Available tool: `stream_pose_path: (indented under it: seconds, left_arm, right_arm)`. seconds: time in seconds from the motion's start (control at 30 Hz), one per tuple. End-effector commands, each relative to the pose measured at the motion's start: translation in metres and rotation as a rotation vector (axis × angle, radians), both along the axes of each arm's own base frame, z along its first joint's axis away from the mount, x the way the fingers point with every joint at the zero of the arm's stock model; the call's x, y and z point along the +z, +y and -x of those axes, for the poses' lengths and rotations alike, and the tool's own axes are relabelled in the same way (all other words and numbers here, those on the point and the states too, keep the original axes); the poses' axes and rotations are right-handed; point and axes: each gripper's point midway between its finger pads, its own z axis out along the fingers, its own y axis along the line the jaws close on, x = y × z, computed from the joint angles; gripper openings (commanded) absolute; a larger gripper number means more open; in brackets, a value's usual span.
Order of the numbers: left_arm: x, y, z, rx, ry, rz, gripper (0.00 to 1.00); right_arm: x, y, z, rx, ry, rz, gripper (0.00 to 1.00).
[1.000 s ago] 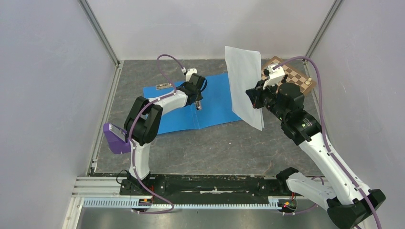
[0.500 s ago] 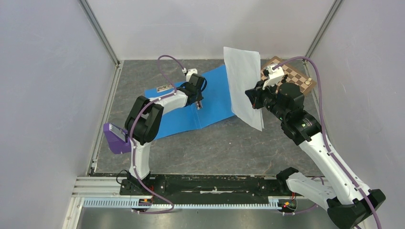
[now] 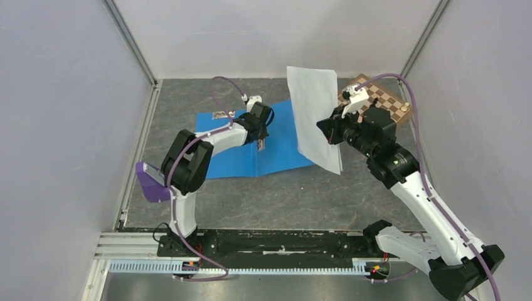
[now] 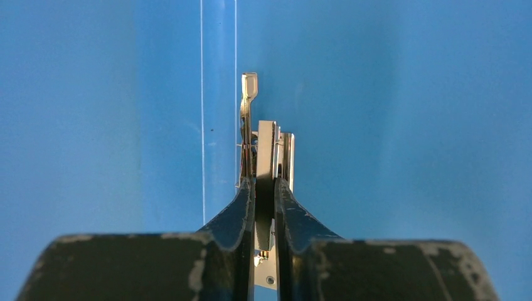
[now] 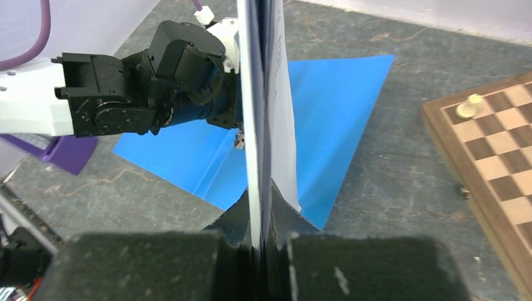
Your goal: Put the files into the folder
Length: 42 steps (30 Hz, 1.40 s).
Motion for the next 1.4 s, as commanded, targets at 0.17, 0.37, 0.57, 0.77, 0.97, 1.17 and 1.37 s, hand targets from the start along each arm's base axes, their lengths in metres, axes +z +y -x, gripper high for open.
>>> stream_pose_path:
  seconds: [0.17, 0.37, 0.57, 0.77, 0.97, 1.17, 1.37]
  left_arm:
    - [0.010, -0.021, 0.114, 0.057, 0.154, 0.022, 0.02]
    - [0.019, -0.036, 0.156, 0.056, 0.126, 0.064, 0.02]
    - [0.013, -0.047, 0.170, -0.028, 0.170, 0.123, 0.02]
    - [0.031, -0.064, 0.170, -0.138, 0.157, 0.158, 0.23]
    - [0.064, -0.058, 0.178, -0.207, 0.109, 0.189, 0.38]
    - [0.053, -0.021, 0.197, -0.154, 0.133, 0.212, 0.22]
    - [0.018, -0.005, 0.209, -0.084, 0.198, 0.236, 0.02]
  right_arm:
    - [0.011, 0.035, 0.020, 0.159, 0.045, -0.173, 0.00]
    - [-0.023, 0.035, 0.038, 0.185, 0.124, -0.202, 0.00]
    - [-0.122, 0.015, 0.042, 0.075, 0.345, -0.130, 0.00]
    - [-0.229, -0.036, 0.033, -0.189, 0.511, 0.132, 0.00]
    - [-0.247, -0.056, 0.023, -0.291, 0.522, 0.226, 0.00]
    - [-0.212, -0.049, 0.009, -0.274, 0.452, 0.204, 0.00]
    - [-0.132, -0.009, 0.005, -0.094, 0.336, 0.023, 0.00]
